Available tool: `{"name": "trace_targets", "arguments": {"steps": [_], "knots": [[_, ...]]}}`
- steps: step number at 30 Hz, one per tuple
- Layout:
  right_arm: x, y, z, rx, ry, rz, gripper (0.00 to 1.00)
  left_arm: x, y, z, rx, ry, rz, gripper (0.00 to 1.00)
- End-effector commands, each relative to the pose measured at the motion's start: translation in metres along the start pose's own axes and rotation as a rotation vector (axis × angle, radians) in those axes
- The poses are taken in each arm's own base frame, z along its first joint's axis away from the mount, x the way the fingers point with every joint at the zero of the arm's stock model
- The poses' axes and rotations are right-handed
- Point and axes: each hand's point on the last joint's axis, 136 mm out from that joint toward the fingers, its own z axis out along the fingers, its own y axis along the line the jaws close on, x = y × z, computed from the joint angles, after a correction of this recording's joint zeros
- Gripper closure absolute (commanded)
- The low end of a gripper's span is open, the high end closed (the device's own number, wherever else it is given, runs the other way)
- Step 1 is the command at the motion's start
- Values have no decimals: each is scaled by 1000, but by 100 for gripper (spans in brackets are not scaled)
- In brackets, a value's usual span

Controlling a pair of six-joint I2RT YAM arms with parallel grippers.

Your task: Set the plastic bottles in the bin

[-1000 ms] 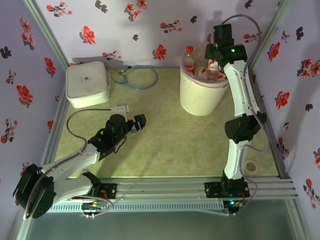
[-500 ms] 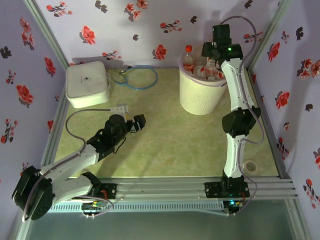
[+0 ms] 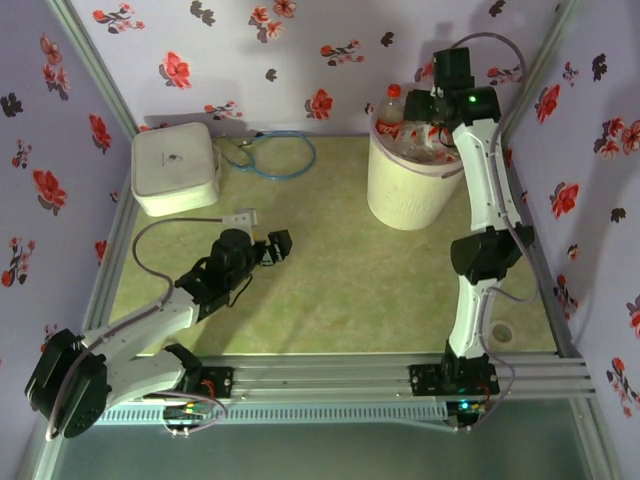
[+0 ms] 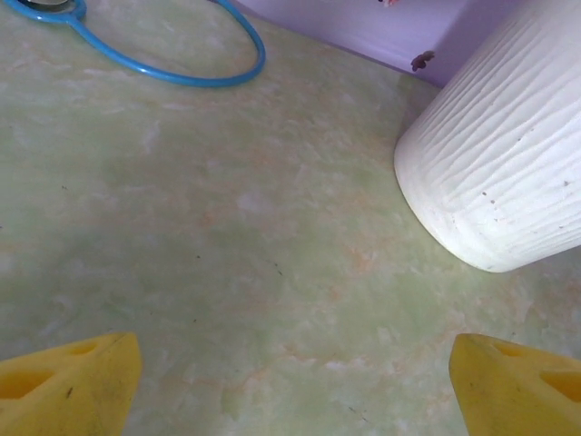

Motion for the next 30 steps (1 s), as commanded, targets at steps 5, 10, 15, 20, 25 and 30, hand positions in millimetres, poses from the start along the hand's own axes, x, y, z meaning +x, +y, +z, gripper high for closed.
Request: {"name": "trace_targets", "arguments": {"steps": [5,10,15,20,25,30], "knots": [[-21,-32,-71,103,-108,-21,15,-18,-11,-3,33,-37,-7,11],[-23,-35,-78,110,-135,-25,23,-18,-11,-4,36,-42,-14,11],[-7,-34,-58,108,-62,-32,38,-18,-11,-5,39,-44,-16,11],[4,-47,-24,177,-24,-36,47,-17,-10,-7,38,-44,-12,11],[22,-61,18,208,75,-8,47,-17,-9,-7,37,-44,-10,11],[40,-57,51,192,155,-3,48,-17,-8,-8,33,-44,-6,11]]}}
